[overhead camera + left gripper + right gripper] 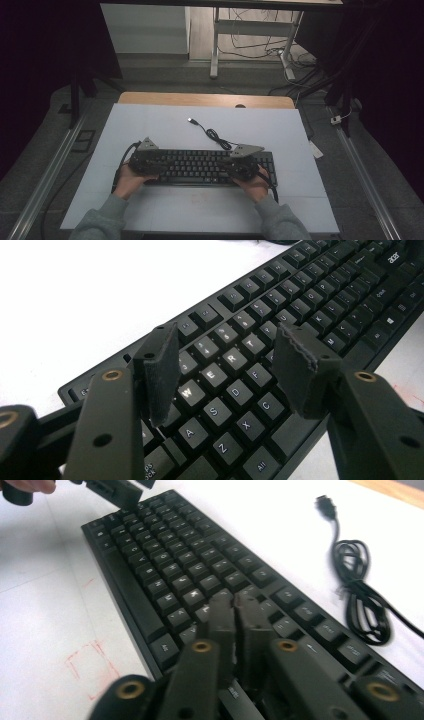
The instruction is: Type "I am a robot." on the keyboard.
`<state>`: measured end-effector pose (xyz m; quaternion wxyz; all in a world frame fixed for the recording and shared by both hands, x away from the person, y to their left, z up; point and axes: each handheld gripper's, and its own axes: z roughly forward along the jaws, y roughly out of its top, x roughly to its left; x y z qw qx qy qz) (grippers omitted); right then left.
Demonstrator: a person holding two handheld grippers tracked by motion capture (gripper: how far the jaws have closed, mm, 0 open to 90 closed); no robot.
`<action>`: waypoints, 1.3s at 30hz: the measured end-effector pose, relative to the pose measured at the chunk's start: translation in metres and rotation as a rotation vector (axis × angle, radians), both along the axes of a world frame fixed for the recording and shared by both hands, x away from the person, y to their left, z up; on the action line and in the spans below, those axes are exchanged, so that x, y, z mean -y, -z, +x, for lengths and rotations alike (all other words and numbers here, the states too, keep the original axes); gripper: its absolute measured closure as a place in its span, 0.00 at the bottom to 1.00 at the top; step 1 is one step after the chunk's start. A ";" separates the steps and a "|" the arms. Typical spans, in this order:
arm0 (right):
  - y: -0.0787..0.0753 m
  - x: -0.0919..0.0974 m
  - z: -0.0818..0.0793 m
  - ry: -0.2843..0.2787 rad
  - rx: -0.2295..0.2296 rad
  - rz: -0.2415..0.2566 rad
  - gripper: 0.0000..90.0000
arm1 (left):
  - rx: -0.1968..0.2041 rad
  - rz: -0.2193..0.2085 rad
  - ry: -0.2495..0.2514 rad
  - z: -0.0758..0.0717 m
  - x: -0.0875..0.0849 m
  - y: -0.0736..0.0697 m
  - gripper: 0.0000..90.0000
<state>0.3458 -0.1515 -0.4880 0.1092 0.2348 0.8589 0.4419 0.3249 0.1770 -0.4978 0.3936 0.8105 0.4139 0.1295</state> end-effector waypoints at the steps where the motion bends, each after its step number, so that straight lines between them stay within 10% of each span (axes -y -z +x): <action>1: 0.001 -0.002 0.001 -0.002 -0.004 -0.008 0.99 | 0.000 0.000 0.000 0.000 0.000 0.000 0.49; 19: 0.015 -0.049 0.021 -0.013 -0.016 -0.097 0.99 | 0.002 0.004 0.006 0.000 0.002 0.000 0.48; 39: 0.025 -0.060 0.030 0.009 -0.014 -0.145 1.00 | 0.004 0.010 0.008 0.000 0.002 0.000 0.48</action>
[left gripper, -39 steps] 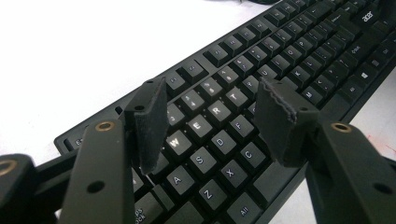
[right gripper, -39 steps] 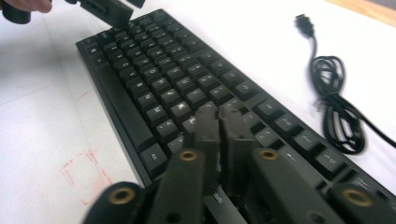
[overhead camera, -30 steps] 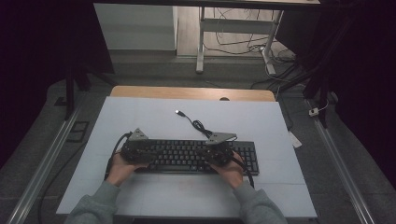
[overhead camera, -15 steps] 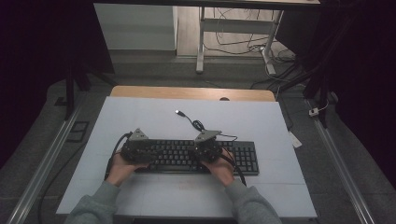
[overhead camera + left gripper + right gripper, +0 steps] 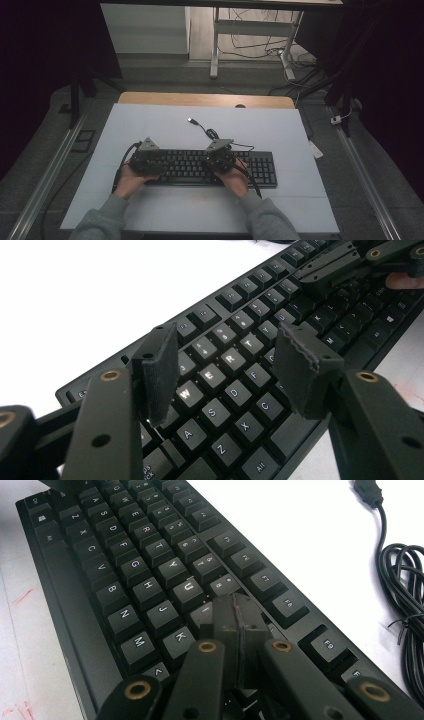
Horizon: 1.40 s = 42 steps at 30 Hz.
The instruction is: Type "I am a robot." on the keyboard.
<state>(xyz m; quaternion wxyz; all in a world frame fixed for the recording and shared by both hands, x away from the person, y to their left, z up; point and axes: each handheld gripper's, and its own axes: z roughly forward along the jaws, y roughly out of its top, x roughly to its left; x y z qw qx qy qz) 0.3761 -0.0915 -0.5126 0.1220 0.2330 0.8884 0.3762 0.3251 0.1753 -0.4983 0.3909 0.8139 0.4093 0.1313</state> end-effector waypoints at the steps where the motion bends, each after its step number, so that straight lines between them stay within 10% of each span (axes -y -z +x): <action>1: 0.000 0.000 0.000 0.002 -0.002 -0.001 1.00 | 0.000 0.001 0.000 0.000 0.000 0.000 0.48; 12: -0.007 0.006 -0.004 -0.001 0.025 0.021 1.00 | 0.005 0.000 -0.005 -0.001 -0.002 -0.001 0.47; 24: -0.014 0.057 -0.016 0.064 0.025 0.070 0.99 | 0.008 0.000 -0.011 -0.001 -0.003 -0.001 0.47; 32: -0.018 0.088 -0.021 0.086 0.009 0.101 0.71 | 0.005 0.002 -0.016 0.000 -0.004 0.000 0.45; 42: -0.018 0.105 -0.028 0.098 0.029 0.116 0.61 | 0.005 0.001 -0.018 0.000 -0.004 -0.001 0.45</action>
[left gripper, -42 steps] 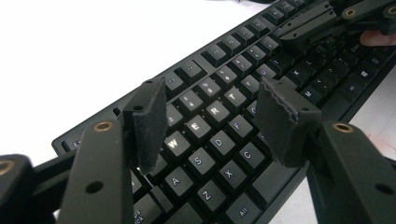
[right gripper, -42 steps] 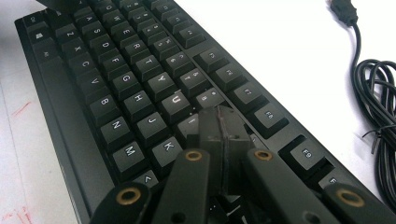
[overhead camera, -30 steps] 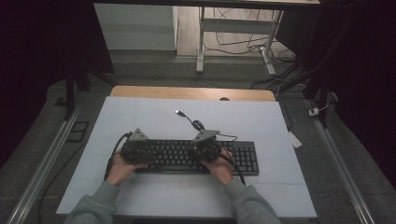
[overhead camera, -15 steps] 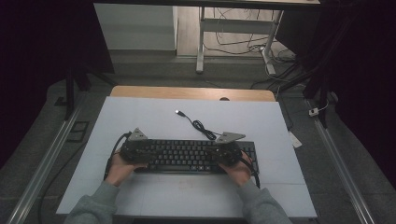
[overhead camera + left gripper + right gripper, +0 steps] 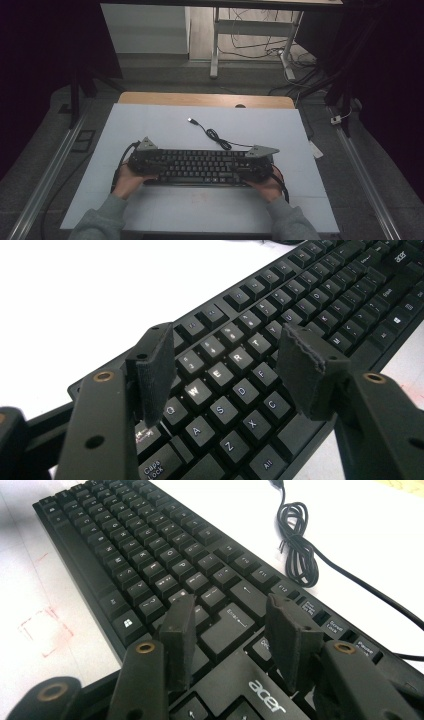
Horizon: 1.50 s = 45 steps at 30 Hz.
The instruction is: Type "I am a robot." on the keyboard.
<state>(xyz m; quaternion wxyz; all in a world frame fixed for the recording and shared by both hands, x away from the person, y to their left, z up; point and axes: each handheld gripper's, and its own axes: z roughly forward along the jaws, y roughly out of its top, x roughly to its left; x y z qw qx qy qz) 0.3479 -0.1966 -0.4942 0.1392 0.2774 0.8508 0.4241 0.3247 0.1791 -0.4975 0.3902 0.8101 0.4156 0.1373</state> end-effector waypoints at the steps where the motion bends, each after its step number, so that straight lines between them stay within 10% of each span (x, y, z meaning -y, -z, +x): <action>1: 0.000 0.000 -0.001 0.003 0.001 0.001 0.61 | 0.000 0.001 0.002 0.000 0.000 0.000 0.44; 16: 0.001 -0.002 -0.002 -0.002 0.005 -0.020 0.58 | -0.025 0.004 0.026 -0.001 0.005 0.000 0.42; 30: 0.001 -0.001 -0.001 0.014 0.005 -0.026 0.58 | -0.056 0.042 0.174 -0.011 0.044 -0.001 0.41; 45: 0.003 -0.003 -0.001 0.006 -0.002 -0.033 0.58 | -0.020 0.043 0.224 -0.012 0.056 0.007 0.84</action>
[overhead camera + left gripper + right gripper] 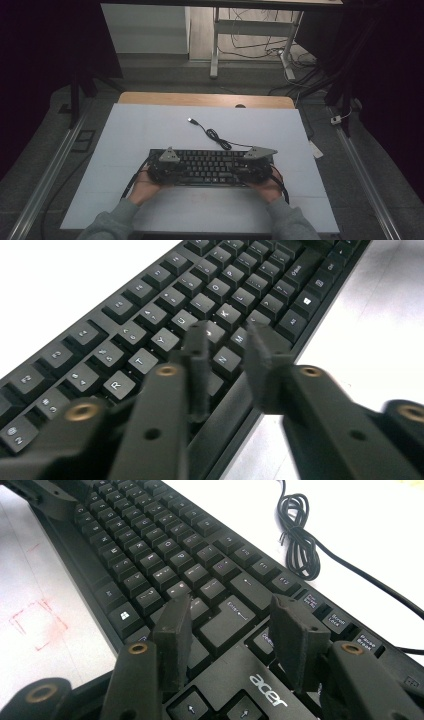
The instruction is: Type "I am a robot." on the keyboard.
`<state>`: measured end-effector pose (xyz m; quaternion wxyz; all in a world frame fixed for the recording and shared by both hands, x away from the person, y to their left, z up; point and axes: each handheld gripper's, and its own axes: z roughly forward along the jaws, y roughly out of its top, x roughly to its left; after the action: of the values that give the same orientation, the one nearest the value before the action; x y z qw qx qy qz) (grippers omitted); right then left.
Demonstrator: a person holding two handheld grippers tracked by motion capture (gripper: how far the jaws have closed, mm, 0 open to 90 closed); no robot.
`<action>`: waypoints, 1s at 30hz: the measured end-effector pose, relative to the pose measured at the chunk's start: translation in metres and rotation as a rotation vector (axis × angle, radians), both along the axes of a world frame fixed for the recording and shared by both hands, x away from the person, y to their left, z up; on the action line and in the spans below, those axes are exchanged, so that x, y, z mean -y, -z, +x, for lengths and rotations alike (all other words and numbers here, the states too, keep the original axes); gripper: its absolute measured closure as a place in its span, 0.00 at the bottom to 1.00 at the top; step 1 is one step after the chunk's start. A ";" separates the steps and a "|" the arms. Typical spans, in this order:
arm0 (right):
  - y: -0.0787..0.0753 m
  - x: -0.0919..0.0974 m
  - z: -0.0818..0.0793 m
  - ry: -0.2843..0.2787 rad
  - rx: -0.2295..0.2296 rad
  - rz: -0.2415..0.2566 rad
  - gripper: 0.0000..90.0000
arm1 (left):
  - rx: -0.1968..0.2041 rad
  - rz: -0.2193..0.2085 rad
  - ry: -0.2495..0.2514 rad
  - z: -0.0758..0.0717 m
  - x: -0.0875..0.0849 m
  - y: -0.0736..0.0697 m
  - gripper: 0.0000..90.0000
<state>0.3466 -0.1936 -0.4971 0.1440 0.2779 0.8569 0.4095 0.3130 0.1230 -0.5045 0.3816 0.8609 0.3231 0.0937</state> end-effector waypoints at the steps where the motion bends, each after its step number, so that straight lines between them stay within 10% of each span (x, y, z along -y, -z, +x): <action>1: 0.000 0.000 0.000 -0.001 0.000 -0.001 0.58 | -0.003 0.004 0.000 0.000 0.000 0.001 0.88; 30: 0.001 0.000 0.001 0.004 0.004 -0.010 0.57 | -0.032 0.056 -0.018 0.007 0.004 0.017 0.99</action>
<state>0.3472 -0.1932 -0.4980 0.1480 0.2780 0.8582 0.4054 0.3203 0.1193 -0.5213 0.3515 0.8697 0.3341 0.0922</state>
